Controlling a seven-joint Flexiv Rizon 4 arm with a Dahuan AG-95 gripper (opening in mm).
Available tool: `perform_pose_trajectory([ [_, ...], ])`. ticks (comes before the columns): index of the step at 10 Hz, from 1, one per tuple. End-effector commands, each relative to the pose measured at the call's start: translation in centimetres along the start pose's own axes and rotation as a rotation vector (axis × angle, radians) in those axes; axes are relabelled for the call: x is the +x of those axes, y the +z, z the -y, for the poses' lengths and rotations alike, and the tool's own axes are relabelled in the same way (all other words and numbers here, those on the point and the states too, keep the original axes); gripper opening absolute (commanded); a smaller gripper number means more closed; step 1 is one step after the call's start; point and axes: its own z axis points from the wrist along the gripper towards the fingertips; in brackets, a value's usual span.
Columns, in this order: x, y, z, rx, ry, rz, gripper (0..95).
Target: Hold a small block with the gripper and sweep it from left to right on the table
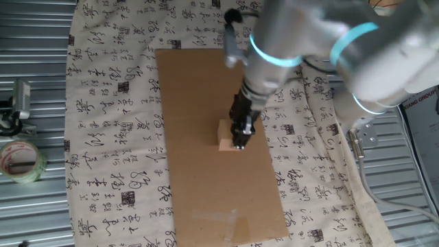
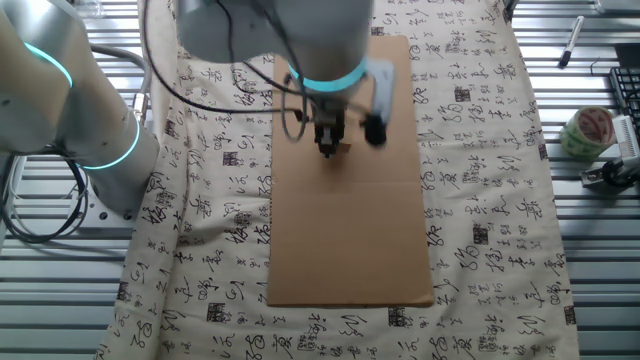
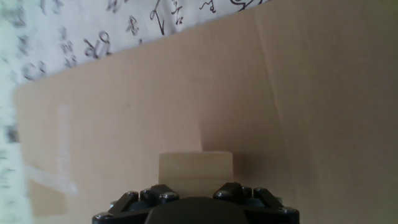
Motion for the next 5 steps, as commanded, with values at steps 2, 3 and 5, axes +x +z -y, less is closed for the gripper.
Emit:
perform_pose_trajectory([
  [2, -0.01, 0.07, 0.53, 0.096, -0.076, 0.062, 0.0],
  [3, -0.01, 0.07, 0.53, 0.097, -0.076, 0.061, 0.0],
  [5, -0.01, 0.07, 0.53, 0.100, -0.084, 0.055, 0.0],
])
